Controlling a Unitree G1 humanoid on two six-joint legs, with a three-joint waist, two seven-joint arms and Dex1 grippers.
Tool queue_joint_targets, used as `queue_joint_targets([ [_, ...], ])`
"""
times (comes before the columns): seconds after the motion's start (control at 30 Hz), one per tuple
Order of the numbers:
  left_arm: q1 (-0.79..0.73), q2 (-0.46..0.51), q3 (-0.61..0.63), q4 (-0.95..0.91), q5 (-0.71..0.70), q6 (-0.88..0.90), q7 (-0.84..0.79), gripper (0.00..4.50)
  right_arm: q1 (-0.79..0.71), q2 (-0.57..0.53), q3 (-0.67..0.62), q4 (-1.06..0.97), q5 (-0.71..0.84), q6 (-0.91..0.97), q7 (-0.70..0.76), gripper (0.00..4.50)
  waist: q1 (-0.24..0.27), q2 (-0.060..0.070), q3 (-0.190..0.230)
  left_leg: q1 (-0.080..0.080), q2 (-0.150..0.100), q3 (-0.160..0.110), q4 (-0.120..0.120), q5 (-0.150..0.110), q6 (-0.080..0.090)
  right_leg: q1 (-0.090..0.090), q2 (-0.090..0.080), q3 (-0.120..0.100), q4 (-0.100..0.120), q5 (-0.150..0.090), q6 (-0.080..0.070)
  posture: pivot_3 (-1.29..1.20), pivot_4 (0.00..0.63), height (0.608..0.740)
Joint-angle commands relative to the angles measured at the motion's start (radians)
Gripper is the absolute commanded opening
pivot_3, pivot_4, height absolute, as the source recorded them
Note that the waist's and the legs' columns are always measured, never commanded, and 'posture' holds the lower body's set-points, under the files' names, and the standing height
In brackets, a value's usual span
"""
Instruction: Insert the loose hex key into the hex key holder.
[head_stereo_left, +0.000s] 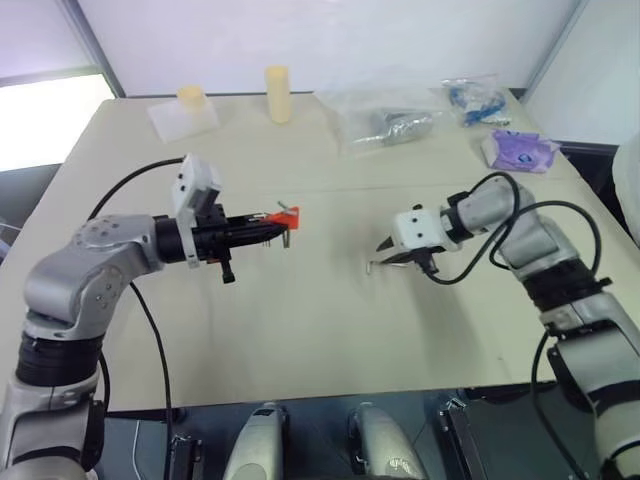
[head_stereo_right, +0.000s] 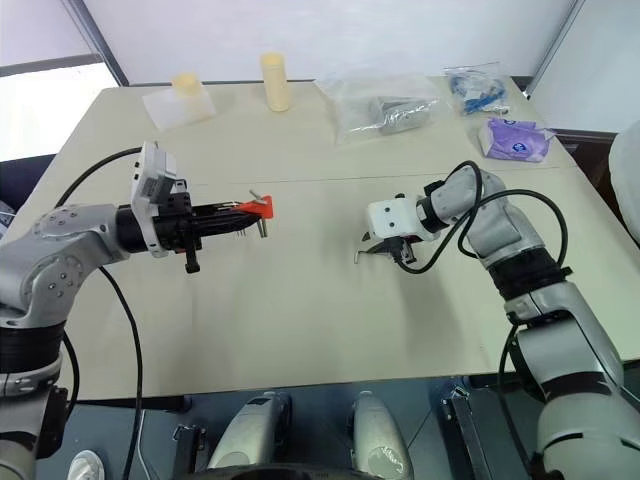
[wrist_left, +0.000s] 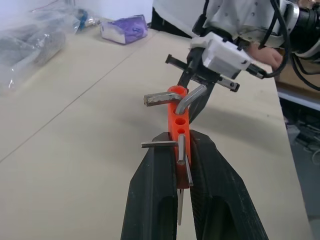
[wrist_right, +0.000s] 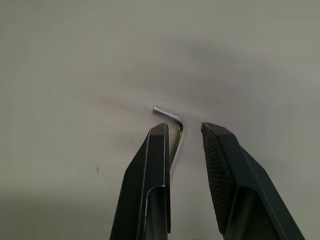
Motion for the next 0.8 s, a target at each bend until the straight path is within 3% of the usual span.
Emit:
queue_joint_targets([
  [0.03,0.011,0.016,0.041,-0.047,-0.016,-0.009,0.015,0.03,-0.05,0.025,0.002,0.081,-0.024,-0.07,-0.007,1.05,0.001,0.0,0.0,0.0,0.0,0.0,0.0,0.0,0.0,0.0,0.0,0.0,0.0,0.0,0.0,0.0,0.15,0.74],
  [0.4,0.034,0.034,0.053,-0.076,-0.029,-0.003,0.041,0.03,-0.081,0.079,0.02,0.264,-0.107,-0.19,-0.053,1.05,0.003,0.0,0.0,0.0,0.0,0.0,0.0,0.0,0.0,0.0,0.0,0.0,0.0,0.0,0.0,0.0,0.15,0.74],
  [0.77,0.042,0.035,0.042,-0.082,-0.022,-0.013,0.049,0.03,-0.118,0.149,0.027,0.475,-0.148,-0.185,-0.077,1.05,-0.007,0.0,0.0,0.003,0.0,0.0,0.001,0.0,0.0,0.004,0.0,0.0,0.0,0.0,0.0,0.0,0.15,0.74],
  [0.8,0.041,0.033,0.039,-0.082,-0.02,-0.015,0.051,0.0,-0.122,0.154,0.03,0.495,-0.154,-0.186,-0.08,0.79,-0.012,-0.001,0.0,0.003,0.0,0.0,0.001,0.0,0.0,0.005,0.0,0.0,0.0,0.0,0.0,0.0,0.15,0.74],
])
